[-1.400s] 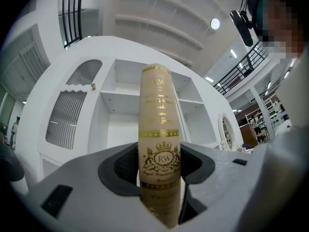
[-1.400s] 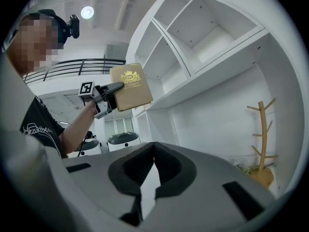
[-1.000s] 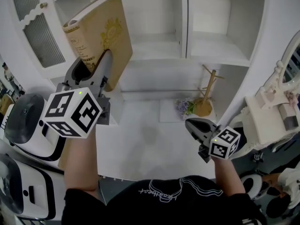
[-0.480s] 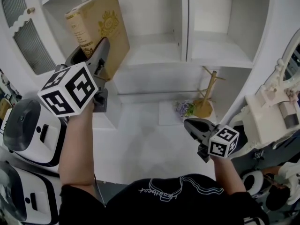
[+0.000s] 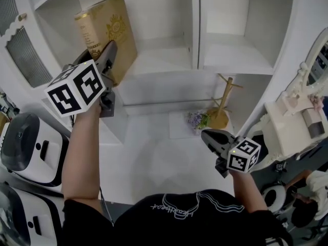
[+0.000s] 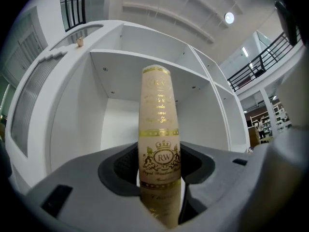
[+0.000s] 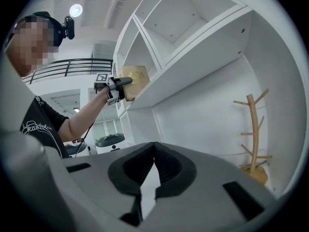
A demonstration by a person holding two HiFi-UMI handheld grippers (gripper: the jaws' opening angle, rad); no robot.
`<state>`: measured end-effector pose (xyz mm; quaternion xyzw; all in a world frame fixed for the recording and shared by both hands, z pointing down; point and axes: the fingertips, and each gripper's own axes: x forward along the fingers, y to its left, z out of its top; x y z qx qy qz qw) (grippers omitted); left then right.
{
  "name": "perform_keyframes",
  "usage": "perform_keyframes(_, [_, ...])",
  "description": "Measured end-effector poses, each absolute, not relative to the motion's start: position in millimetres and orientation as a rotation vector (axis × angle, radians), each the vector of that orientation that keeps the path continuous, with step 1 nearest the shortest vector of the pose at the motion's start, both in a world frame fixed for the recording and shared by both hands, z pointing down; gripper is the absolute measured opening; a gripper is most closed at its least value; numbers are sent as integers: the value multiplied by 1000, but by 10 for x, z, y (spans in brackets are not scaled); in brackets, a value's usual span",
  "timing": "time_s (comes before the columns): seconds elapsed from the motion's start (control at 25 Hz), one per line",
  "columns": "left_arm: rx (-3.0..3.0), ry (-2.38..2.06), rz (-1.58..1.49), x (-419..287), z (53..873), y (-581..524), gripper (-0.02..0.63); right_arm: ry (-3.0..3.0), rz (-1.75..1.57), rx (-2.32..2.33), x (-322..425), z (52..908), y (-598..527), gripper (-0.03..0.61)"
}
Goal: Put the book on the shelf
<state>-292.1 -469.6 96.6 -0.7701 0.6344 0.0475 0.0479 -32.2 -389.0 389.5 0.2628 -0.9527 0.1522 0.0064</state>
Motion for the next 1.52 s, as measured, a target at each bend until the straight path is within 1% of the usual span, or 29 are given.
perform_keyframes(0.92, [-2303,2060,74,-2941,977,-5473,206,-2962,553,915,-80,4054,-3994,6])
perform_keyframes(1.32, [-2261,2031,73,-2935,896,-5444,207,-2939,558,968,102,4074,-3836,6])
perform_keyframes(1.4, [-2236,2017,90,-2929,829,-5347,228,-2933,560,973,141,4074,-3771,6])
perform_keyframes(1.52, [-2238,1970,102,-2893,814,-5137,239,-2931,546,962,177,4043,-3654,6])
